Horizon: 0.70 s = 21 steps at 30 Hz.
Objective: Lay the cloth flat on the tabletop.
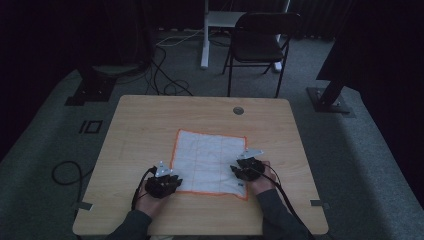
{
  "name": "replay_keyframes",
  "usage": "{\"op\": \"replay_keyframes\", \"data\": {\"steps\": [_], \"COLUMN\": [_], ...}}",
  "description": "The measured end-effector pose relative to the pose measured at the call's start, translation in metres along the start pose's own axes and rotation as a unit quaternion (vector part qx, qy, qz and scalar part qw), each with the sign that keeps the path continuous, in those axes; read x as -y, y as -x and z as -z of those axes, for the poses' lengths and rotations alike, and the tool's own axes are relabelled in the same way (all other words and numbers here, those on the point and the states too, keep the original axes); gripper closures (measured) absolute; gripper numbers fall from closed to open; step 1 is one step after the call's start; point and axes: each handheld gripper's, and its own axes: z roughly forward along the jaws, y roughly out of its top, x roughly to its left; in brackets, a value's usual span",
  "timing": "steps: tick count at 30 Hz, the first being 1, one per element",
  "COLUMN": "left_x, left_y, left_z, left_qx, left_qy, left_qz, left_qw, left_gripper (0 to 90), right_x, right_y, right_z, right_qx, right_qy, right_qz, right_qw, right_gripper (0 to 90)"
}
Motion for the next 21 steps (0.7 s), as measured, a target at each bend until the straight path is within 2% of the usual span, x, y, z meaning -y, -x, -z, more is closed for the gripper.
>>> {"op": "replay_keyframes", "data": {"steps": [5, 14, 18, 21], "left_x": [0.007, 0.017, 0.017, 0.014], "left_y": [0.005, 0.015, 0.015, 0.014], "left_z": [0.005, 0.01, 0.01, 0.012], "left_qx": [0.01, 0.031, 0.028, 0.014], "left_qy": [0.001, 0.01, 0.011, 0.023], "left_qz": [0.002, 0.005, 0.008, 0.005], "left_qw": [0.9999, 0.9995, 0.9995, 0.9996], "left_gripper": [75.3, 75.6, 76.3, 75.1], "right_x": [0.007, 0.014, 0.016, 0.017], "right_y": [0.005, 0.004, 0.005, 0.006], "right_z": [0.002, 0.006, 0.006, 0.006], "right_qx": [-0.008, -0.003, -0.007, -0.01], "right_qy": [0.003, 0.011, 0.016, 0.019], "right_qz": [-0.022, -0.027, -0.033, -0.033], "right_qw": [0.9997, 0.9996, 0.9993, 0.9992], "right_gripper": [60.2, 60.0, 59.1, 58.7]}}
